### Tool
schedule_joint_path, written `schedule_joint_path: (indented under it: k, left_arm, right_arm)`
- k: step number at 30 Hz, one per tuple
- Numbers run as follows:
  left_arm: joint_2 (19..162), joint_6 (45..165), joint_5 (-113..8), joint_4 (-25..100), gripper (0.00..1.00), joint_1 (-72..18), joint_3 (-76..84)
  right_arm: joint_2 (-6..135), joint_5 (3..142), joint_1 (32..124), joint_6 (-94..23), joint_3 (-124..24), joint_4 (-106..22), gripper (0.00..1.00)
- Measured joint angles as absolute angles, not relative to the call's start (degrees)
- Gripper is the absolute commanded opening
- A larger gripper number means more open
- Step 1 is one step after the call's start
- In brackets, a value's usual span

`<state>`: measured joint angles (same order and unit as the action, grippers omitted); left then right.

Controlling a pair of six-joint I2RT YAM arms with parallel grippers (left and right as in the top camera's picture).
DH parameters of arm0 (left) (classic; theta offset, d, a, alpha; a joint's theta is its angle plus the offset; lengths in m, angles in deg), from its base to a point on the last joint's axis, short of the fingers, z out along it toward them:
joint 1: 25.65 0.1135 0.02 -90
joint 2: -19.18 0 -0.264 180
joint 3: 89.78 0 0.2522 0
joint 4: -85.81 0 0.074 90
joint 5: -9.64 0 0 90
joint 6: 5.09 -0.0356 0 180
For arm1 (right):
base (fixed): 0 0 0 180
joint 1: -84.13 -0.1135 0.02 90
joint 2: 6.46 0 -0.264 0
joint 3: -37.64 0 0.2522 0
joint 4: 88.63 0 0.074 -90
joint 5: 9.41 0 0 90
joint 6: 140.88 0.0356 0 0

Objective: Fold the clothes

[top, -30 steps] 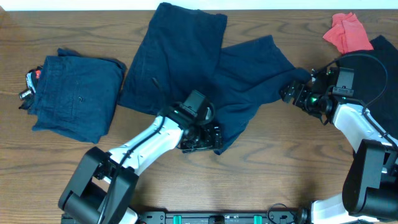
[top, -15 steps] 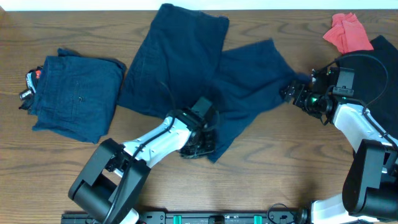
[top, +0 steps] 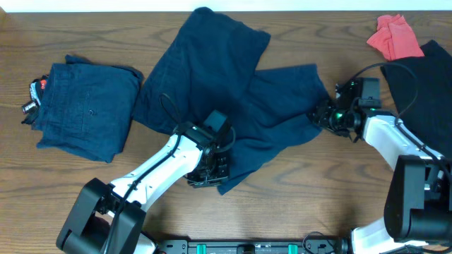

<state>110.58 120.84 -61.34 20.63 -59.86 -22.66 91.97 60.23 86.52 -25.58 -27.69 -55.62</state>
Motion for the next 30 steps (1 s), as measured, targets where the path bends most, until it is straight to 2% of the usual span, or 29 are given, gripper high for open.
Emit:
schedule_joint_path:
  k: [6,17,29,30]
  left_arm:
    - [110.58,120.16,-69.27,13.94,0.06,-59.86,-22.66]
    - [110.58,118.48,-73.07,10.38,0.06,-61.81,-22.68]
    - [110.21,116.14,-72.64,13.13,0.06,-72.63,-22.68]
    - [109.86,116.14,-72.11,14.11,0.09,-73.04,-22.68]
  right_arm:
    - [92.28,67.77,88.42,-22.81,-27.69,-54.26,0.01]
    - [91.19,69.92,99.48,-23.44,-27.47,-38.64,0.01]
    - [71.82,71.95,107.85,-27.51,-27.49,-31.69,0.01]
    - [70.46,72.1,108.38,-28.01,-27.49,-31.31,0.01]
